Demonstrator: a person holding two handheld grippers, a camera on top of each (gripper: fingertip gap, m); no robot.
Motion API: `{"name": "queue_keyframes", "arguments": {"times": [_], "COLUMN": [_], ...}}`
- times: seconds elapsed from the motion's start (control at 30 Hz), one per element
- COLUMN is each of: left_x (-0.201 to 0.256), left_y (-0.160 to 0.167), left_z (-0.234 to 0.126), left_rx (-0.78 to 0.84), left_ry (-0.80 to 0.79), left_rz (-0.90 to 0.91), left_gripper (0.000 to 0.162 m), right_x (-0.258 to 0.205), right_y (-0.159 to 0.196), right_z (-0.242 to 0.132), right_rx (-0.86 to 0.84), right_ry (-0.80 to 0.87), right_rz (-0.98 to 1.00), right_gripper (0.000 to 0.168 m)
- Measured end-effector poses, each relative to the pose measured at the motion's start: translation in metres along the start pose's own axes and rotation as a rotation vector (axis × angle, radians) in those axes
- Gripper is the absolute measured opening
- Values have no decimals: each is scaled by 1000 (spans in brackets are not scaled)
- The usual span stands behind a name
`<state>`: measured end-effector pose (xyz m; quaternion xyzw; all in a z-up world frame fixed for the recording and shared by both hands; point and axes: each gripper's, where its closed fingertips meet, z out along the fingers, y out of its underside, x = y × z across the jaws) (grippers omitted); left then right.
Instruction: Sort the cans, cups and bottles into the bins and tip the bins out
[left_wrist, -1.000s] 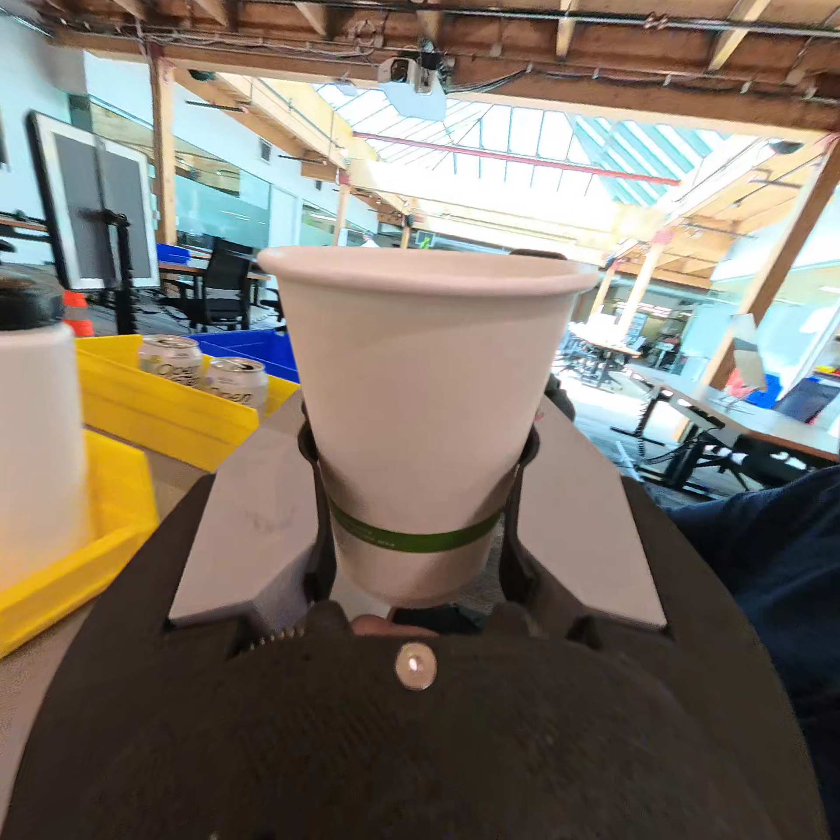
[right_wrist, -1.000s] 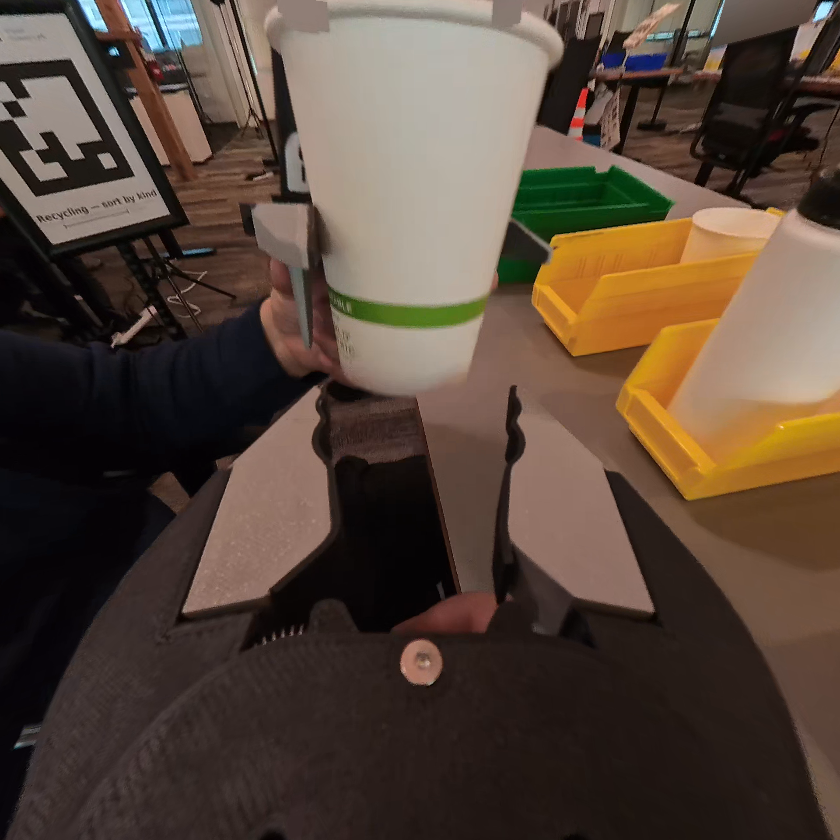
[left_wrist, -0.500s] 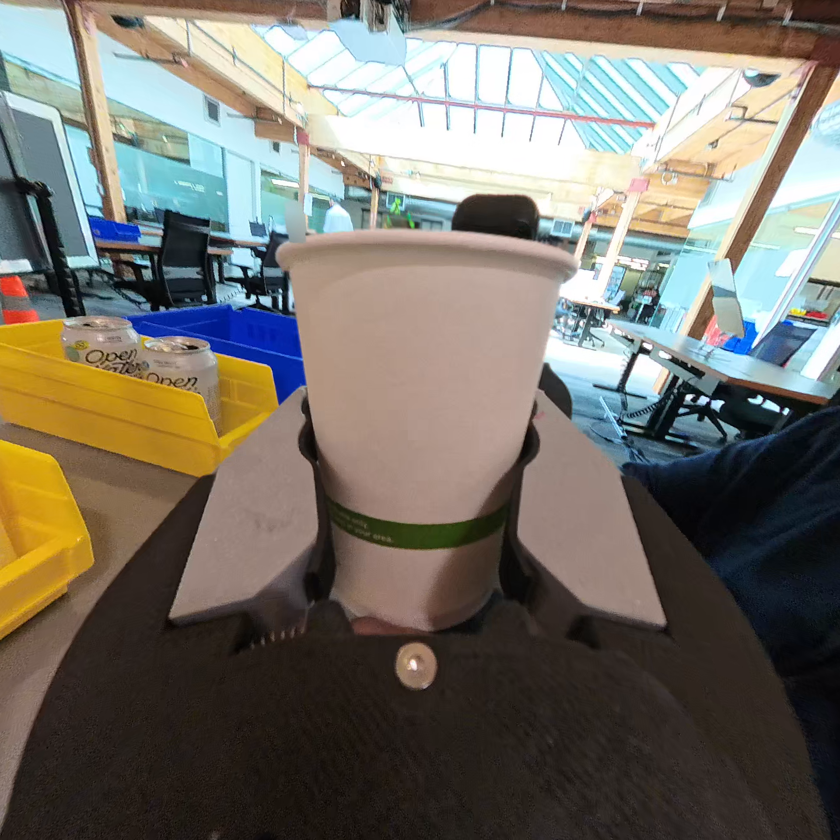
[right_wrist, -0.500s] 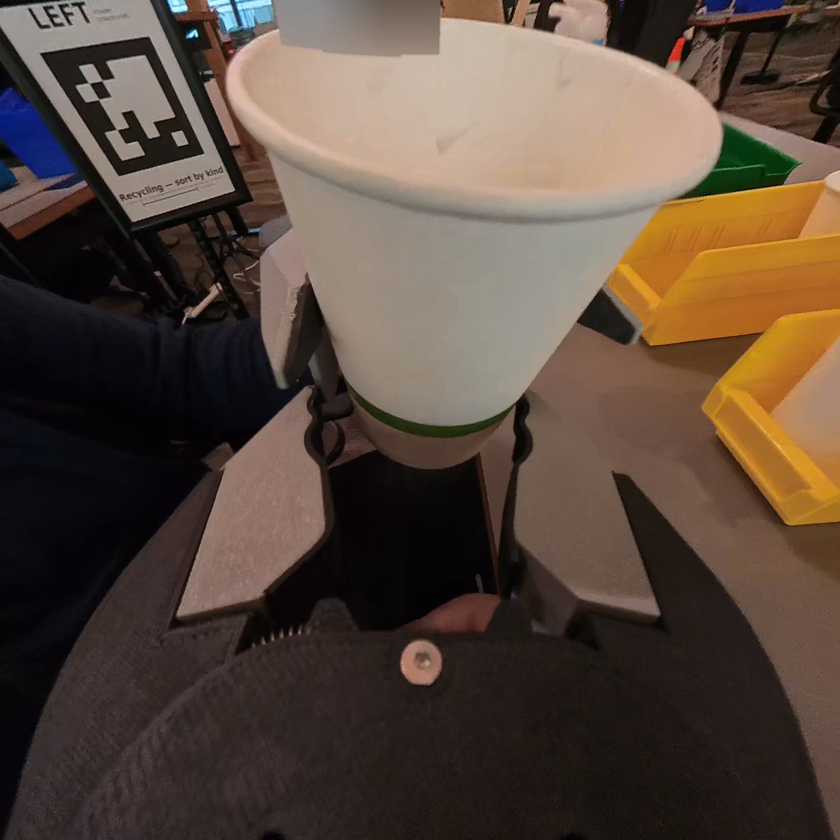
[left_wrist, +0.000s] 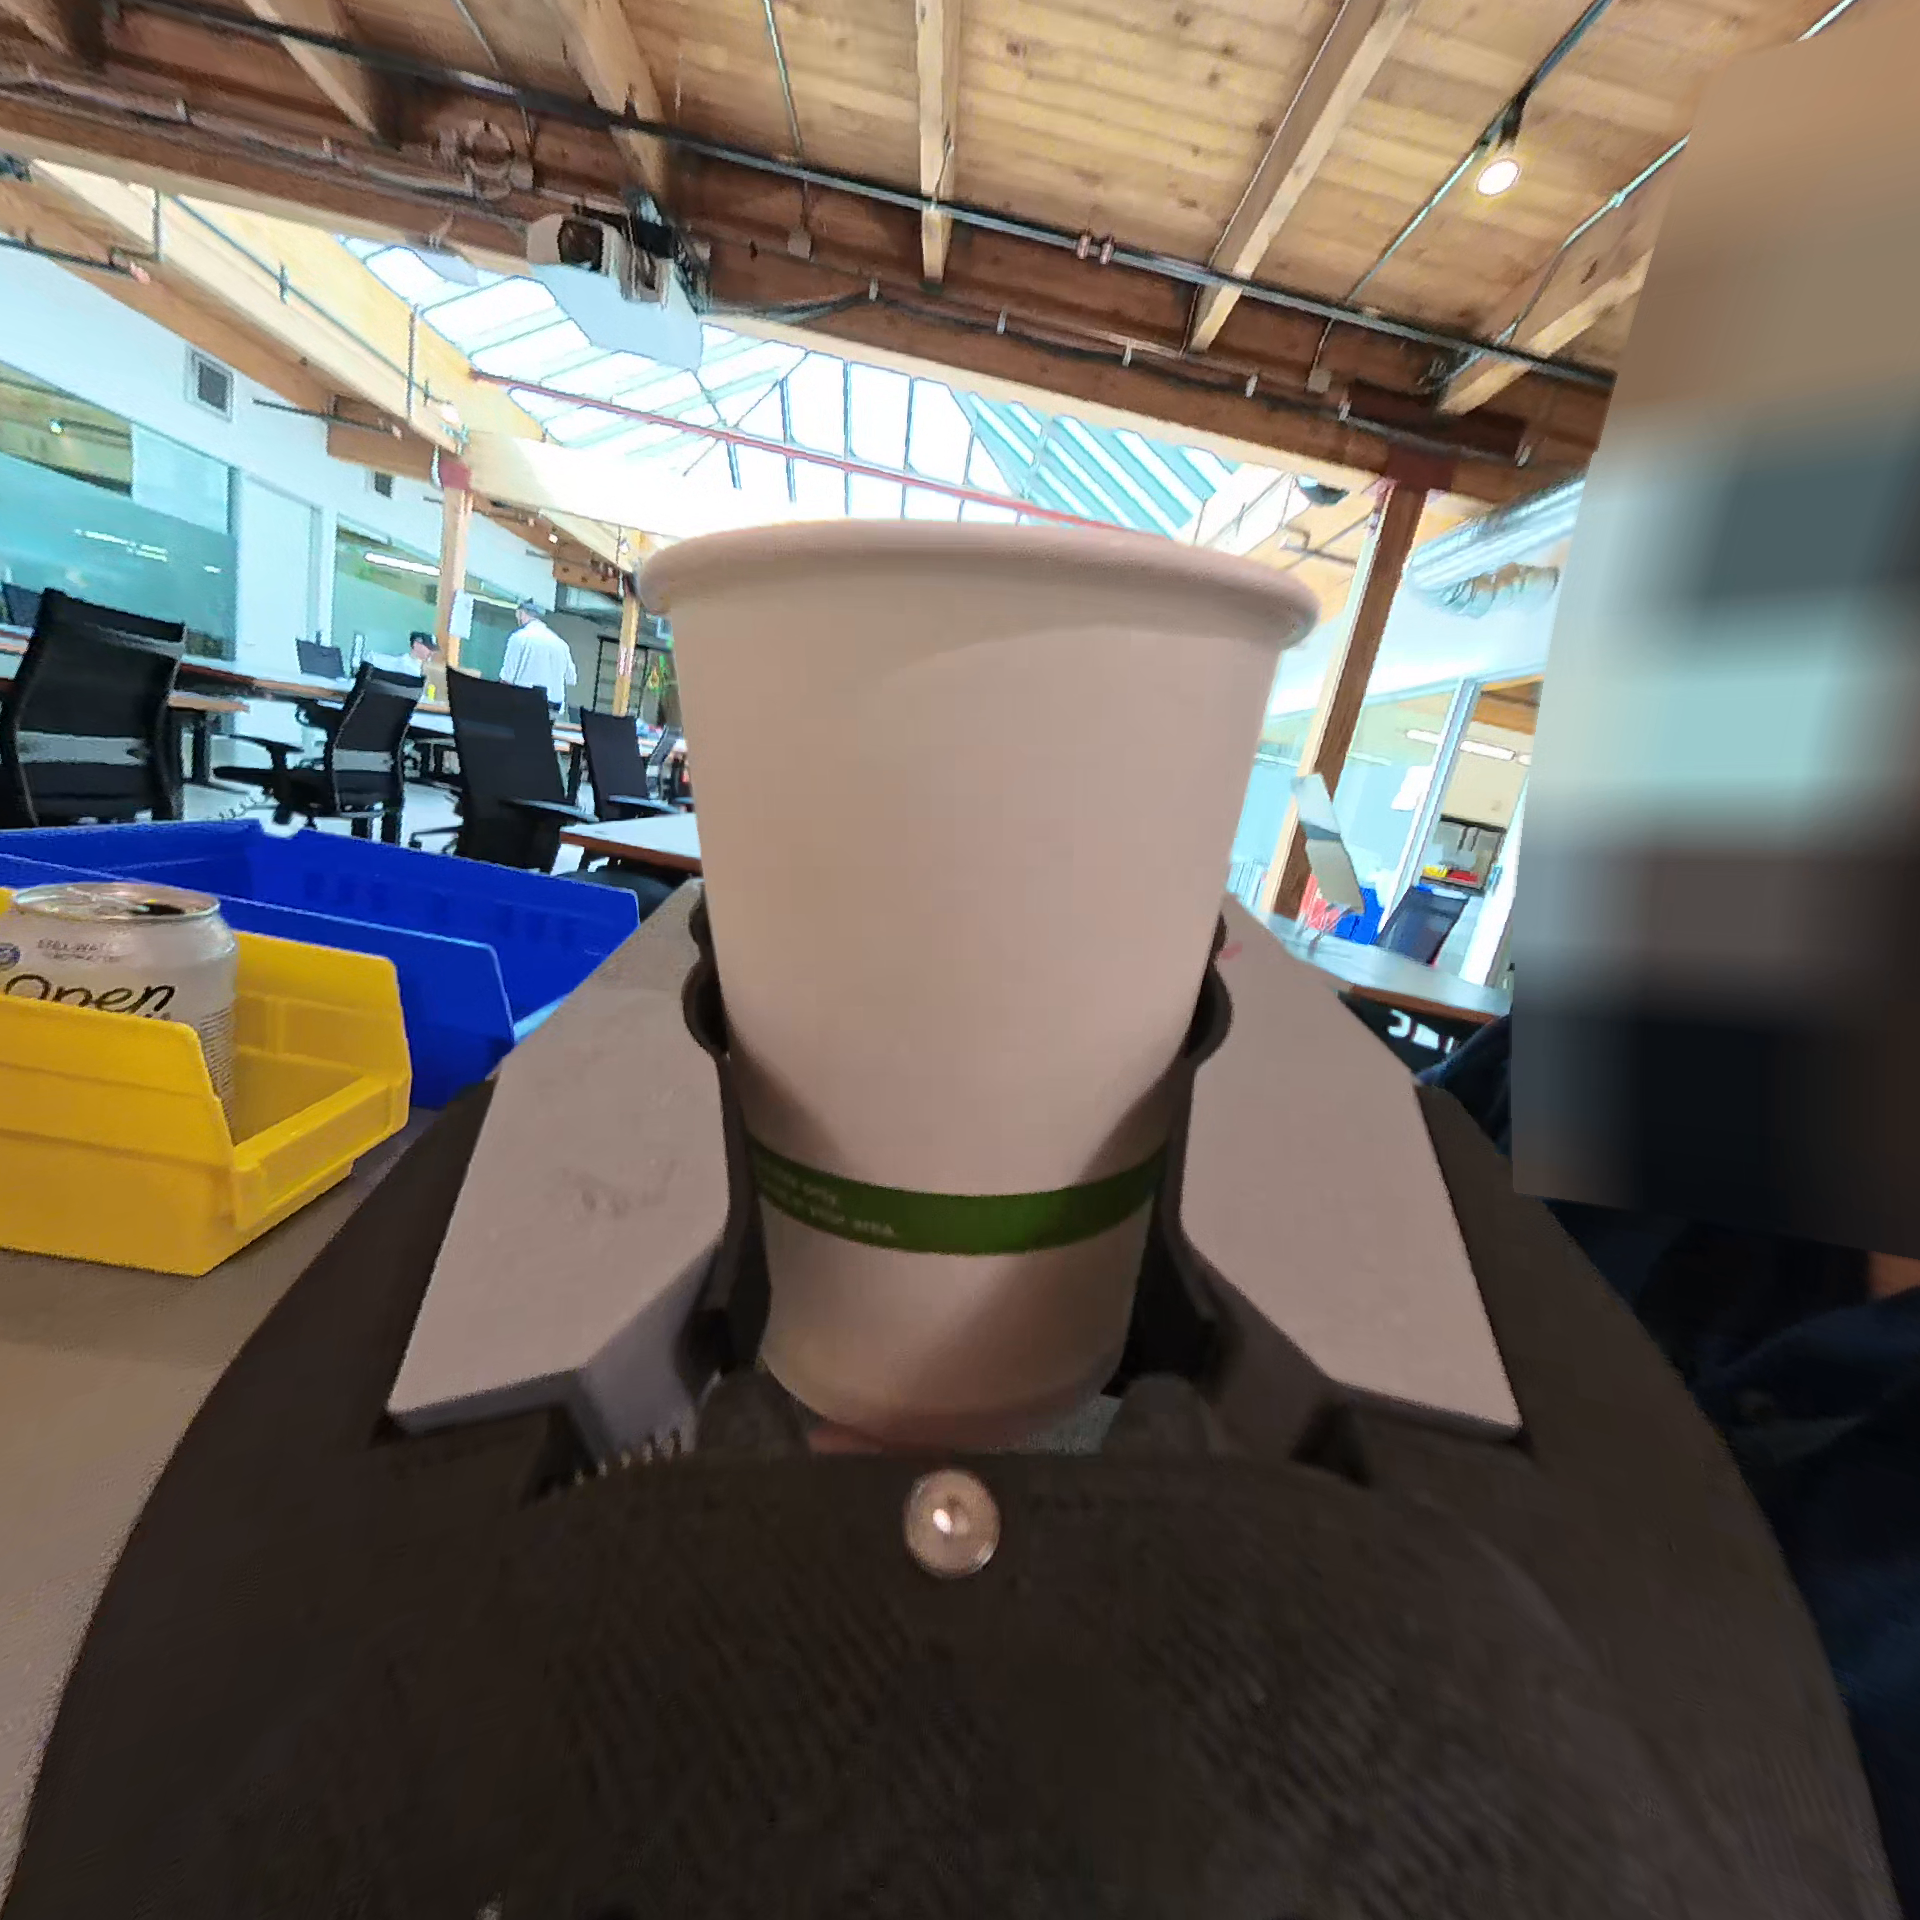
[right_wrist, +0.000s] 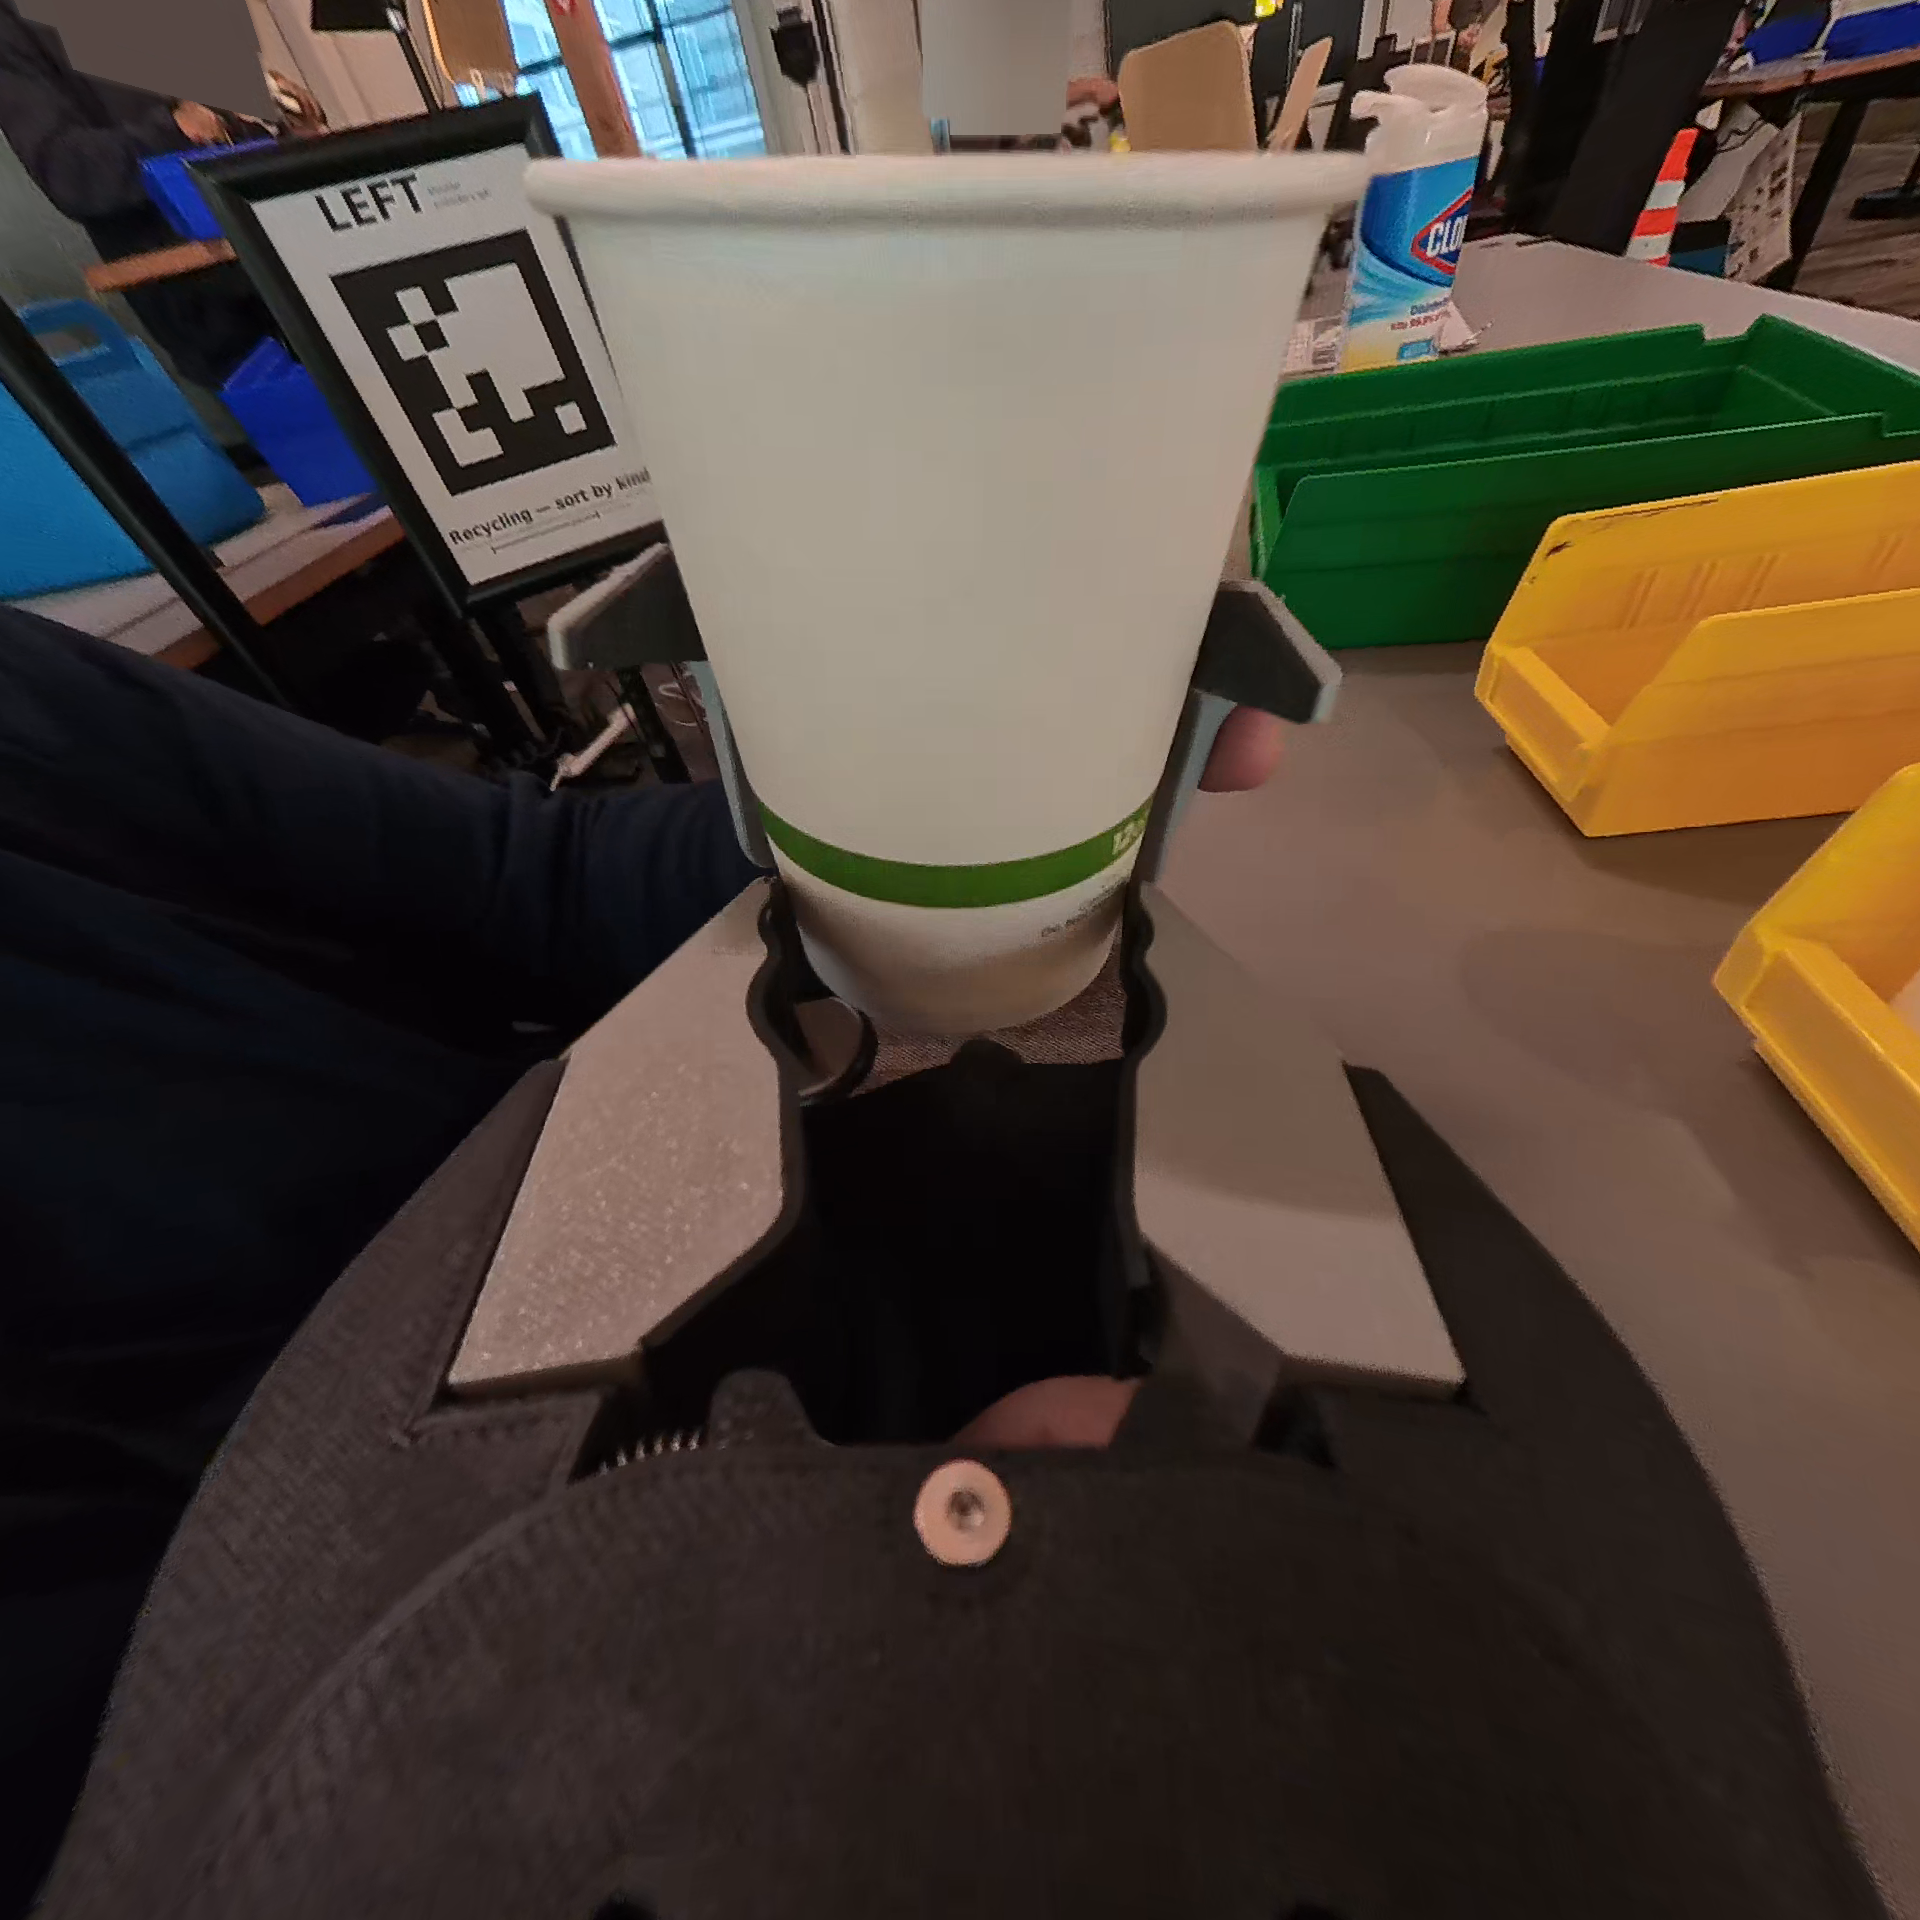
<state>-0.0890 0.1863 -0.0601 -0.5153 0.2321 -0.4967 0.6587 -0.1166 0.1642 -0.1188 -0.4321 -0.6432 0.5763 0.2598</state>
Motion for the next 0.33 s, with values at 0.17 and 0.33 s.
{"name": "queue_keyframes", "arguments": {"times": [0.17, 0.33], "left_x": [22, 25], "left_y": [-18, -24], "left_z": [-4, -6], "left_rx": [171, 205], "left_ry": [48, 23], "left_rz": [179, 249], "left_gripper": [89, 89], "right_x": [-12, -28], "right_y": [-2, -10], "right_z": [1, -5], "right_rx": [32, 100], "right_ry": [-151, -374], "right_rz": [159, 314], "right_gripper": [65, 31]}}
